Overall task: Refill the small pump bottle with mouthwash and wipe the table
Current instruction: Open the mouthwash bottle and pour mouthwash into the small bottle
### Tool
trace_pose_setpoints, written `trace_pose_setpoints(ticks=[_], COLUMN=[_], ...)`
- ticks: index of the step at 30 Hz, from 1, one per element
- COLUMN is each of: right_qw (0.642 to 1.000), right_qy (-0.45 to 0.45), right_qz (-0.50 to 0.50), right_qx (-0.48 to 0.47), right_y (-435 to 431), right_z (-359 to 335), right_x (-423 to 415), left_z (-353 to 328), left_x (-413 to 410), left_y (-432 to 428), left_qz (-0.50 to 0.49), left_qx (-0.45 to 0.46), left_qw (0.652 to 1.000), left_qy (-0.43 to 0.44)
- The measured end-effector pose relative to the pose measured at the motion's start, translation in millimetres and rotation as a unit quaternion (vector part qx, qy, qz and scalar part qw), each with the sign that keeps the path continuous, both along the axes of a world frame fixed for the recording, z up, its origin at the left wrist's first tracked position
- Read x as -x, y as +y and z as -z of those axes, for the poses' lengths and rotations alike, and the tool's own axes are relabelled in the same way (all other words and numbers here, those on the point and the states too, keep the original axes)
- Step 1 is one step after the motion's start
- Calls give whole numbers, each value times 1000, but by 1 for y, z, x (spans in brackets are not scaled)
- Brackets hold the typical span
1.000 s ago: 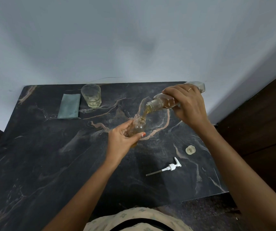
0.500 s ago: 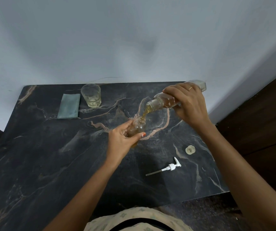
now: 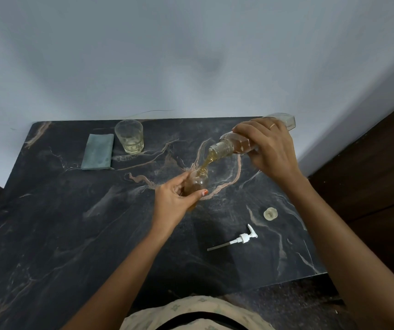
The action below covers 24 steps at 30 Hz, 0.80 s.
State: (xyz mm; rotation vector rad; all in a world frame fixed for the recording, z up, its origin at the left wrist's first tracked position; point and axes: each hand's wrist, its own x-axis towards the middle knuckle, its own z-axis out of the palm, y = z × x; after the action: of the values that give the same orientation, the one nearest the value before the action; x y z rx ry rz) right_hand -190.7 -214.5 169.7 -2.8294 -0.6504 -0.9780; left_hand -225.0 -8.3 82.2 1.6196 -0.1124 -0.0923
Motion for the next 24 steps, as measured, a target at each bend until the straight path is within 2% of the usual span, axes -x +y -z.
trace_pose_setpoints(ticks=[24], right_qw=[1000], right_qy=[-13], right_qz=[4], right_qx=[12], right_y=[-1], right_z=[-2], right_x=[1], left_z=[-1], left_x=[1], left_y=[0], left_qz=[-1], left_qx=[-1], left_qw=[1000], left_qy=[-9])
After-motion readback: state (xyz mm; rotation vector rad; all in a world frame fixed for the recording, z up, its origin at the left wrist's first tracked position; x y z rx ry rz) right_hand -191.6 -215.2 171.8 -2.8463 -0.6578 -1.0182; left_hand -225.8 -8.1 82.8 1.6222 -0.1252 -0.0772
